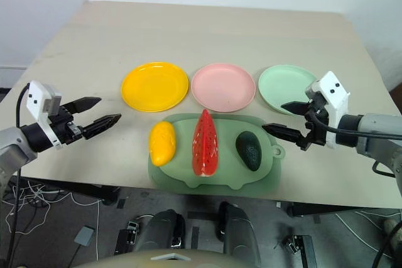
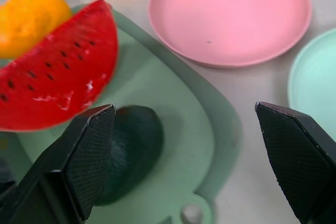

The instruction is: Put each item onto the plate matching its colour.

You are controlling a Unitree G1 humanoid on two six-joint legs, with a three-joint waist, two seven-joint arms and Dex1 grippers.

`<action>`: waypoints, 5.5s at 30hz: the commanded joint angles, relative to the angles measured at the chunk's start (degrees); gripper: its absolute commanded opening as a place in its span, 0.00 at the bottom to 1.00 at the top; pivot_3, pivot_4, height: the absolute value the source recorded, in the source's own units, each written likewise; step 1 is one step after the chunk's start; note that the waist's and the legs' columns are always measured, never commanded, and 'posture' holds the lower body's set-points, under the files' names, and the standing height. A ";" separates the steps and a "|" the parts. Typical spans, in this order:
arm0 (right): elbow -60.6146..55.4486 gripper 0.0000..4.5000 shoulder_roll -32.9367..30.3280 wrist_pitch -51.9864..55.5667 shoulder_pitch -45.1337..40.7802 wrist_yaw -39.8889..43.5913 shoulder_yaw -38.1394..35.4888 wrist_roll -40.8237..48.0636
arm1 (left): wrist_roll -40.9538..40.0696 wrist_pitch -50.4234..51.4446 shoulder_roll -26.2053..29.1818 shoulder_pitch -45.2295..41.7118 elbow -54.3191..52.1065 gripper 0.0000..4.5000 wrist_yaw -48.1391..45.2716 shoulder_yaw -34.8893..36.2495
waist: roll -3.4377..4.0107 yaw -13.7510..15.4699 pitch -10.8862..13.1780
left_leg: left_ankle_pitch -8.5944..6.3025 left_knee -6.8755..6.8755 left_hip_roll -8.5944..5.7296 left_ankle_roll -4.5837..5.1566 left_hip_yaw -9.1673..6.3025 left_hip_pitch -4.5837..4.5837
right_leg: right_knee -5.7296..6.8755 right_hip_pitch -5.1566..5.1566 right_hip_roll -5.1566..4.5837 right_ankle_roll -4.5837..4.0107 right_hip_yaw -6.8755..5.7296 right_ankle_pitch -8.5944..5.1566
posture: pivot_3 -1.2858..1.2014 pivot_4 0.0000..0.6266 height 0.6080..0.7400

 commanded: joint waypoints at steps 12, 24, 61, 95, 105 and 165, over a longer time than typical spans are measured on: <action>-8.33 1.00 8.88 18.00 -3.04 -17.04 4.26 8.30 | -1.37 0.27 -1.04 0.44 -3.54 0.99 1.95 0.49 | -0.02 -0.02 -0.01 | 0.00 0.01 0.00 0.00 -0.02 -0.01 | 0.01 0.00 0.01 0.00 -0.02 0.00 | 0.52 0.24 1.00; -6.03 0.91 14.33 15.54 -1.53 -24.29 15.24 -1.43 | -1.72 0.32 -1.03 0.19 -3.64 1.00 2.51 0.75 | -0.07 -0.04 -0.04 | 0.00 0.01 -0.02 0.00 -0.02 -0.04 | 0.01 -0.02 0.00 0.00 -0.02 0.00 | 0.52 0.24 1.00; 43.60 0.99 3.35 -26.21 -38.15 8.07 27.14 -39.11 | -1.85 -0.93 -2.62 3.16 -6.12 1.00 4.58 1.37 | 0.17 -2.57 0.10 | 0.07 -0.01 0.02 -0.11 -0.02 -0.13 | 0.09 -0.13 -0.05 0.03 -0.06 0.03 | 0.52 0.24 1.00; 4.21 0.99 23.29 26.17 -34.58 -47.33 24.80 21.61 | 1.50 -3.15 -4.08 -1.81 -1.41 1.00 3.14 -3.57 | 0.07 -2.79 0.02 | 0.05 0.00 0.00 -0.07 -0.07 -0.11 | 0.14 -0.11 -0.05 -0.01 -0.09 0.06 | 0.52 0.24 1.00; 9.82 0.99 18.62 26.08 -41.27 -36.08 19.73 23.11 | 1.41 -3.05 -3.78 -1.85 -1.19 1.00 3.12 -3.82 | 0.05 -2.87 0.02 | 0.03 -0.01 0.03 -0.03 -0.09 -0.13 | 0.10 -0.13 -0.02 0.00 -0.09 0.05 | 0.52 0.24 1.00; 58.03 0.68 29.16 -23.93 -57.27 -8.35 52.01 -32.73 | 2.42 -3.28 -3.06 -4.07 -0.39 1.00 2.36 -3.45 | 0.07 -2.92 0.06 | 0.01 -0.08 0.01 0.01 0.04 -0.33 | 0.10 -0.38 -0.05 0.00 -0.05 0.05 | 0.52 0.24 1.00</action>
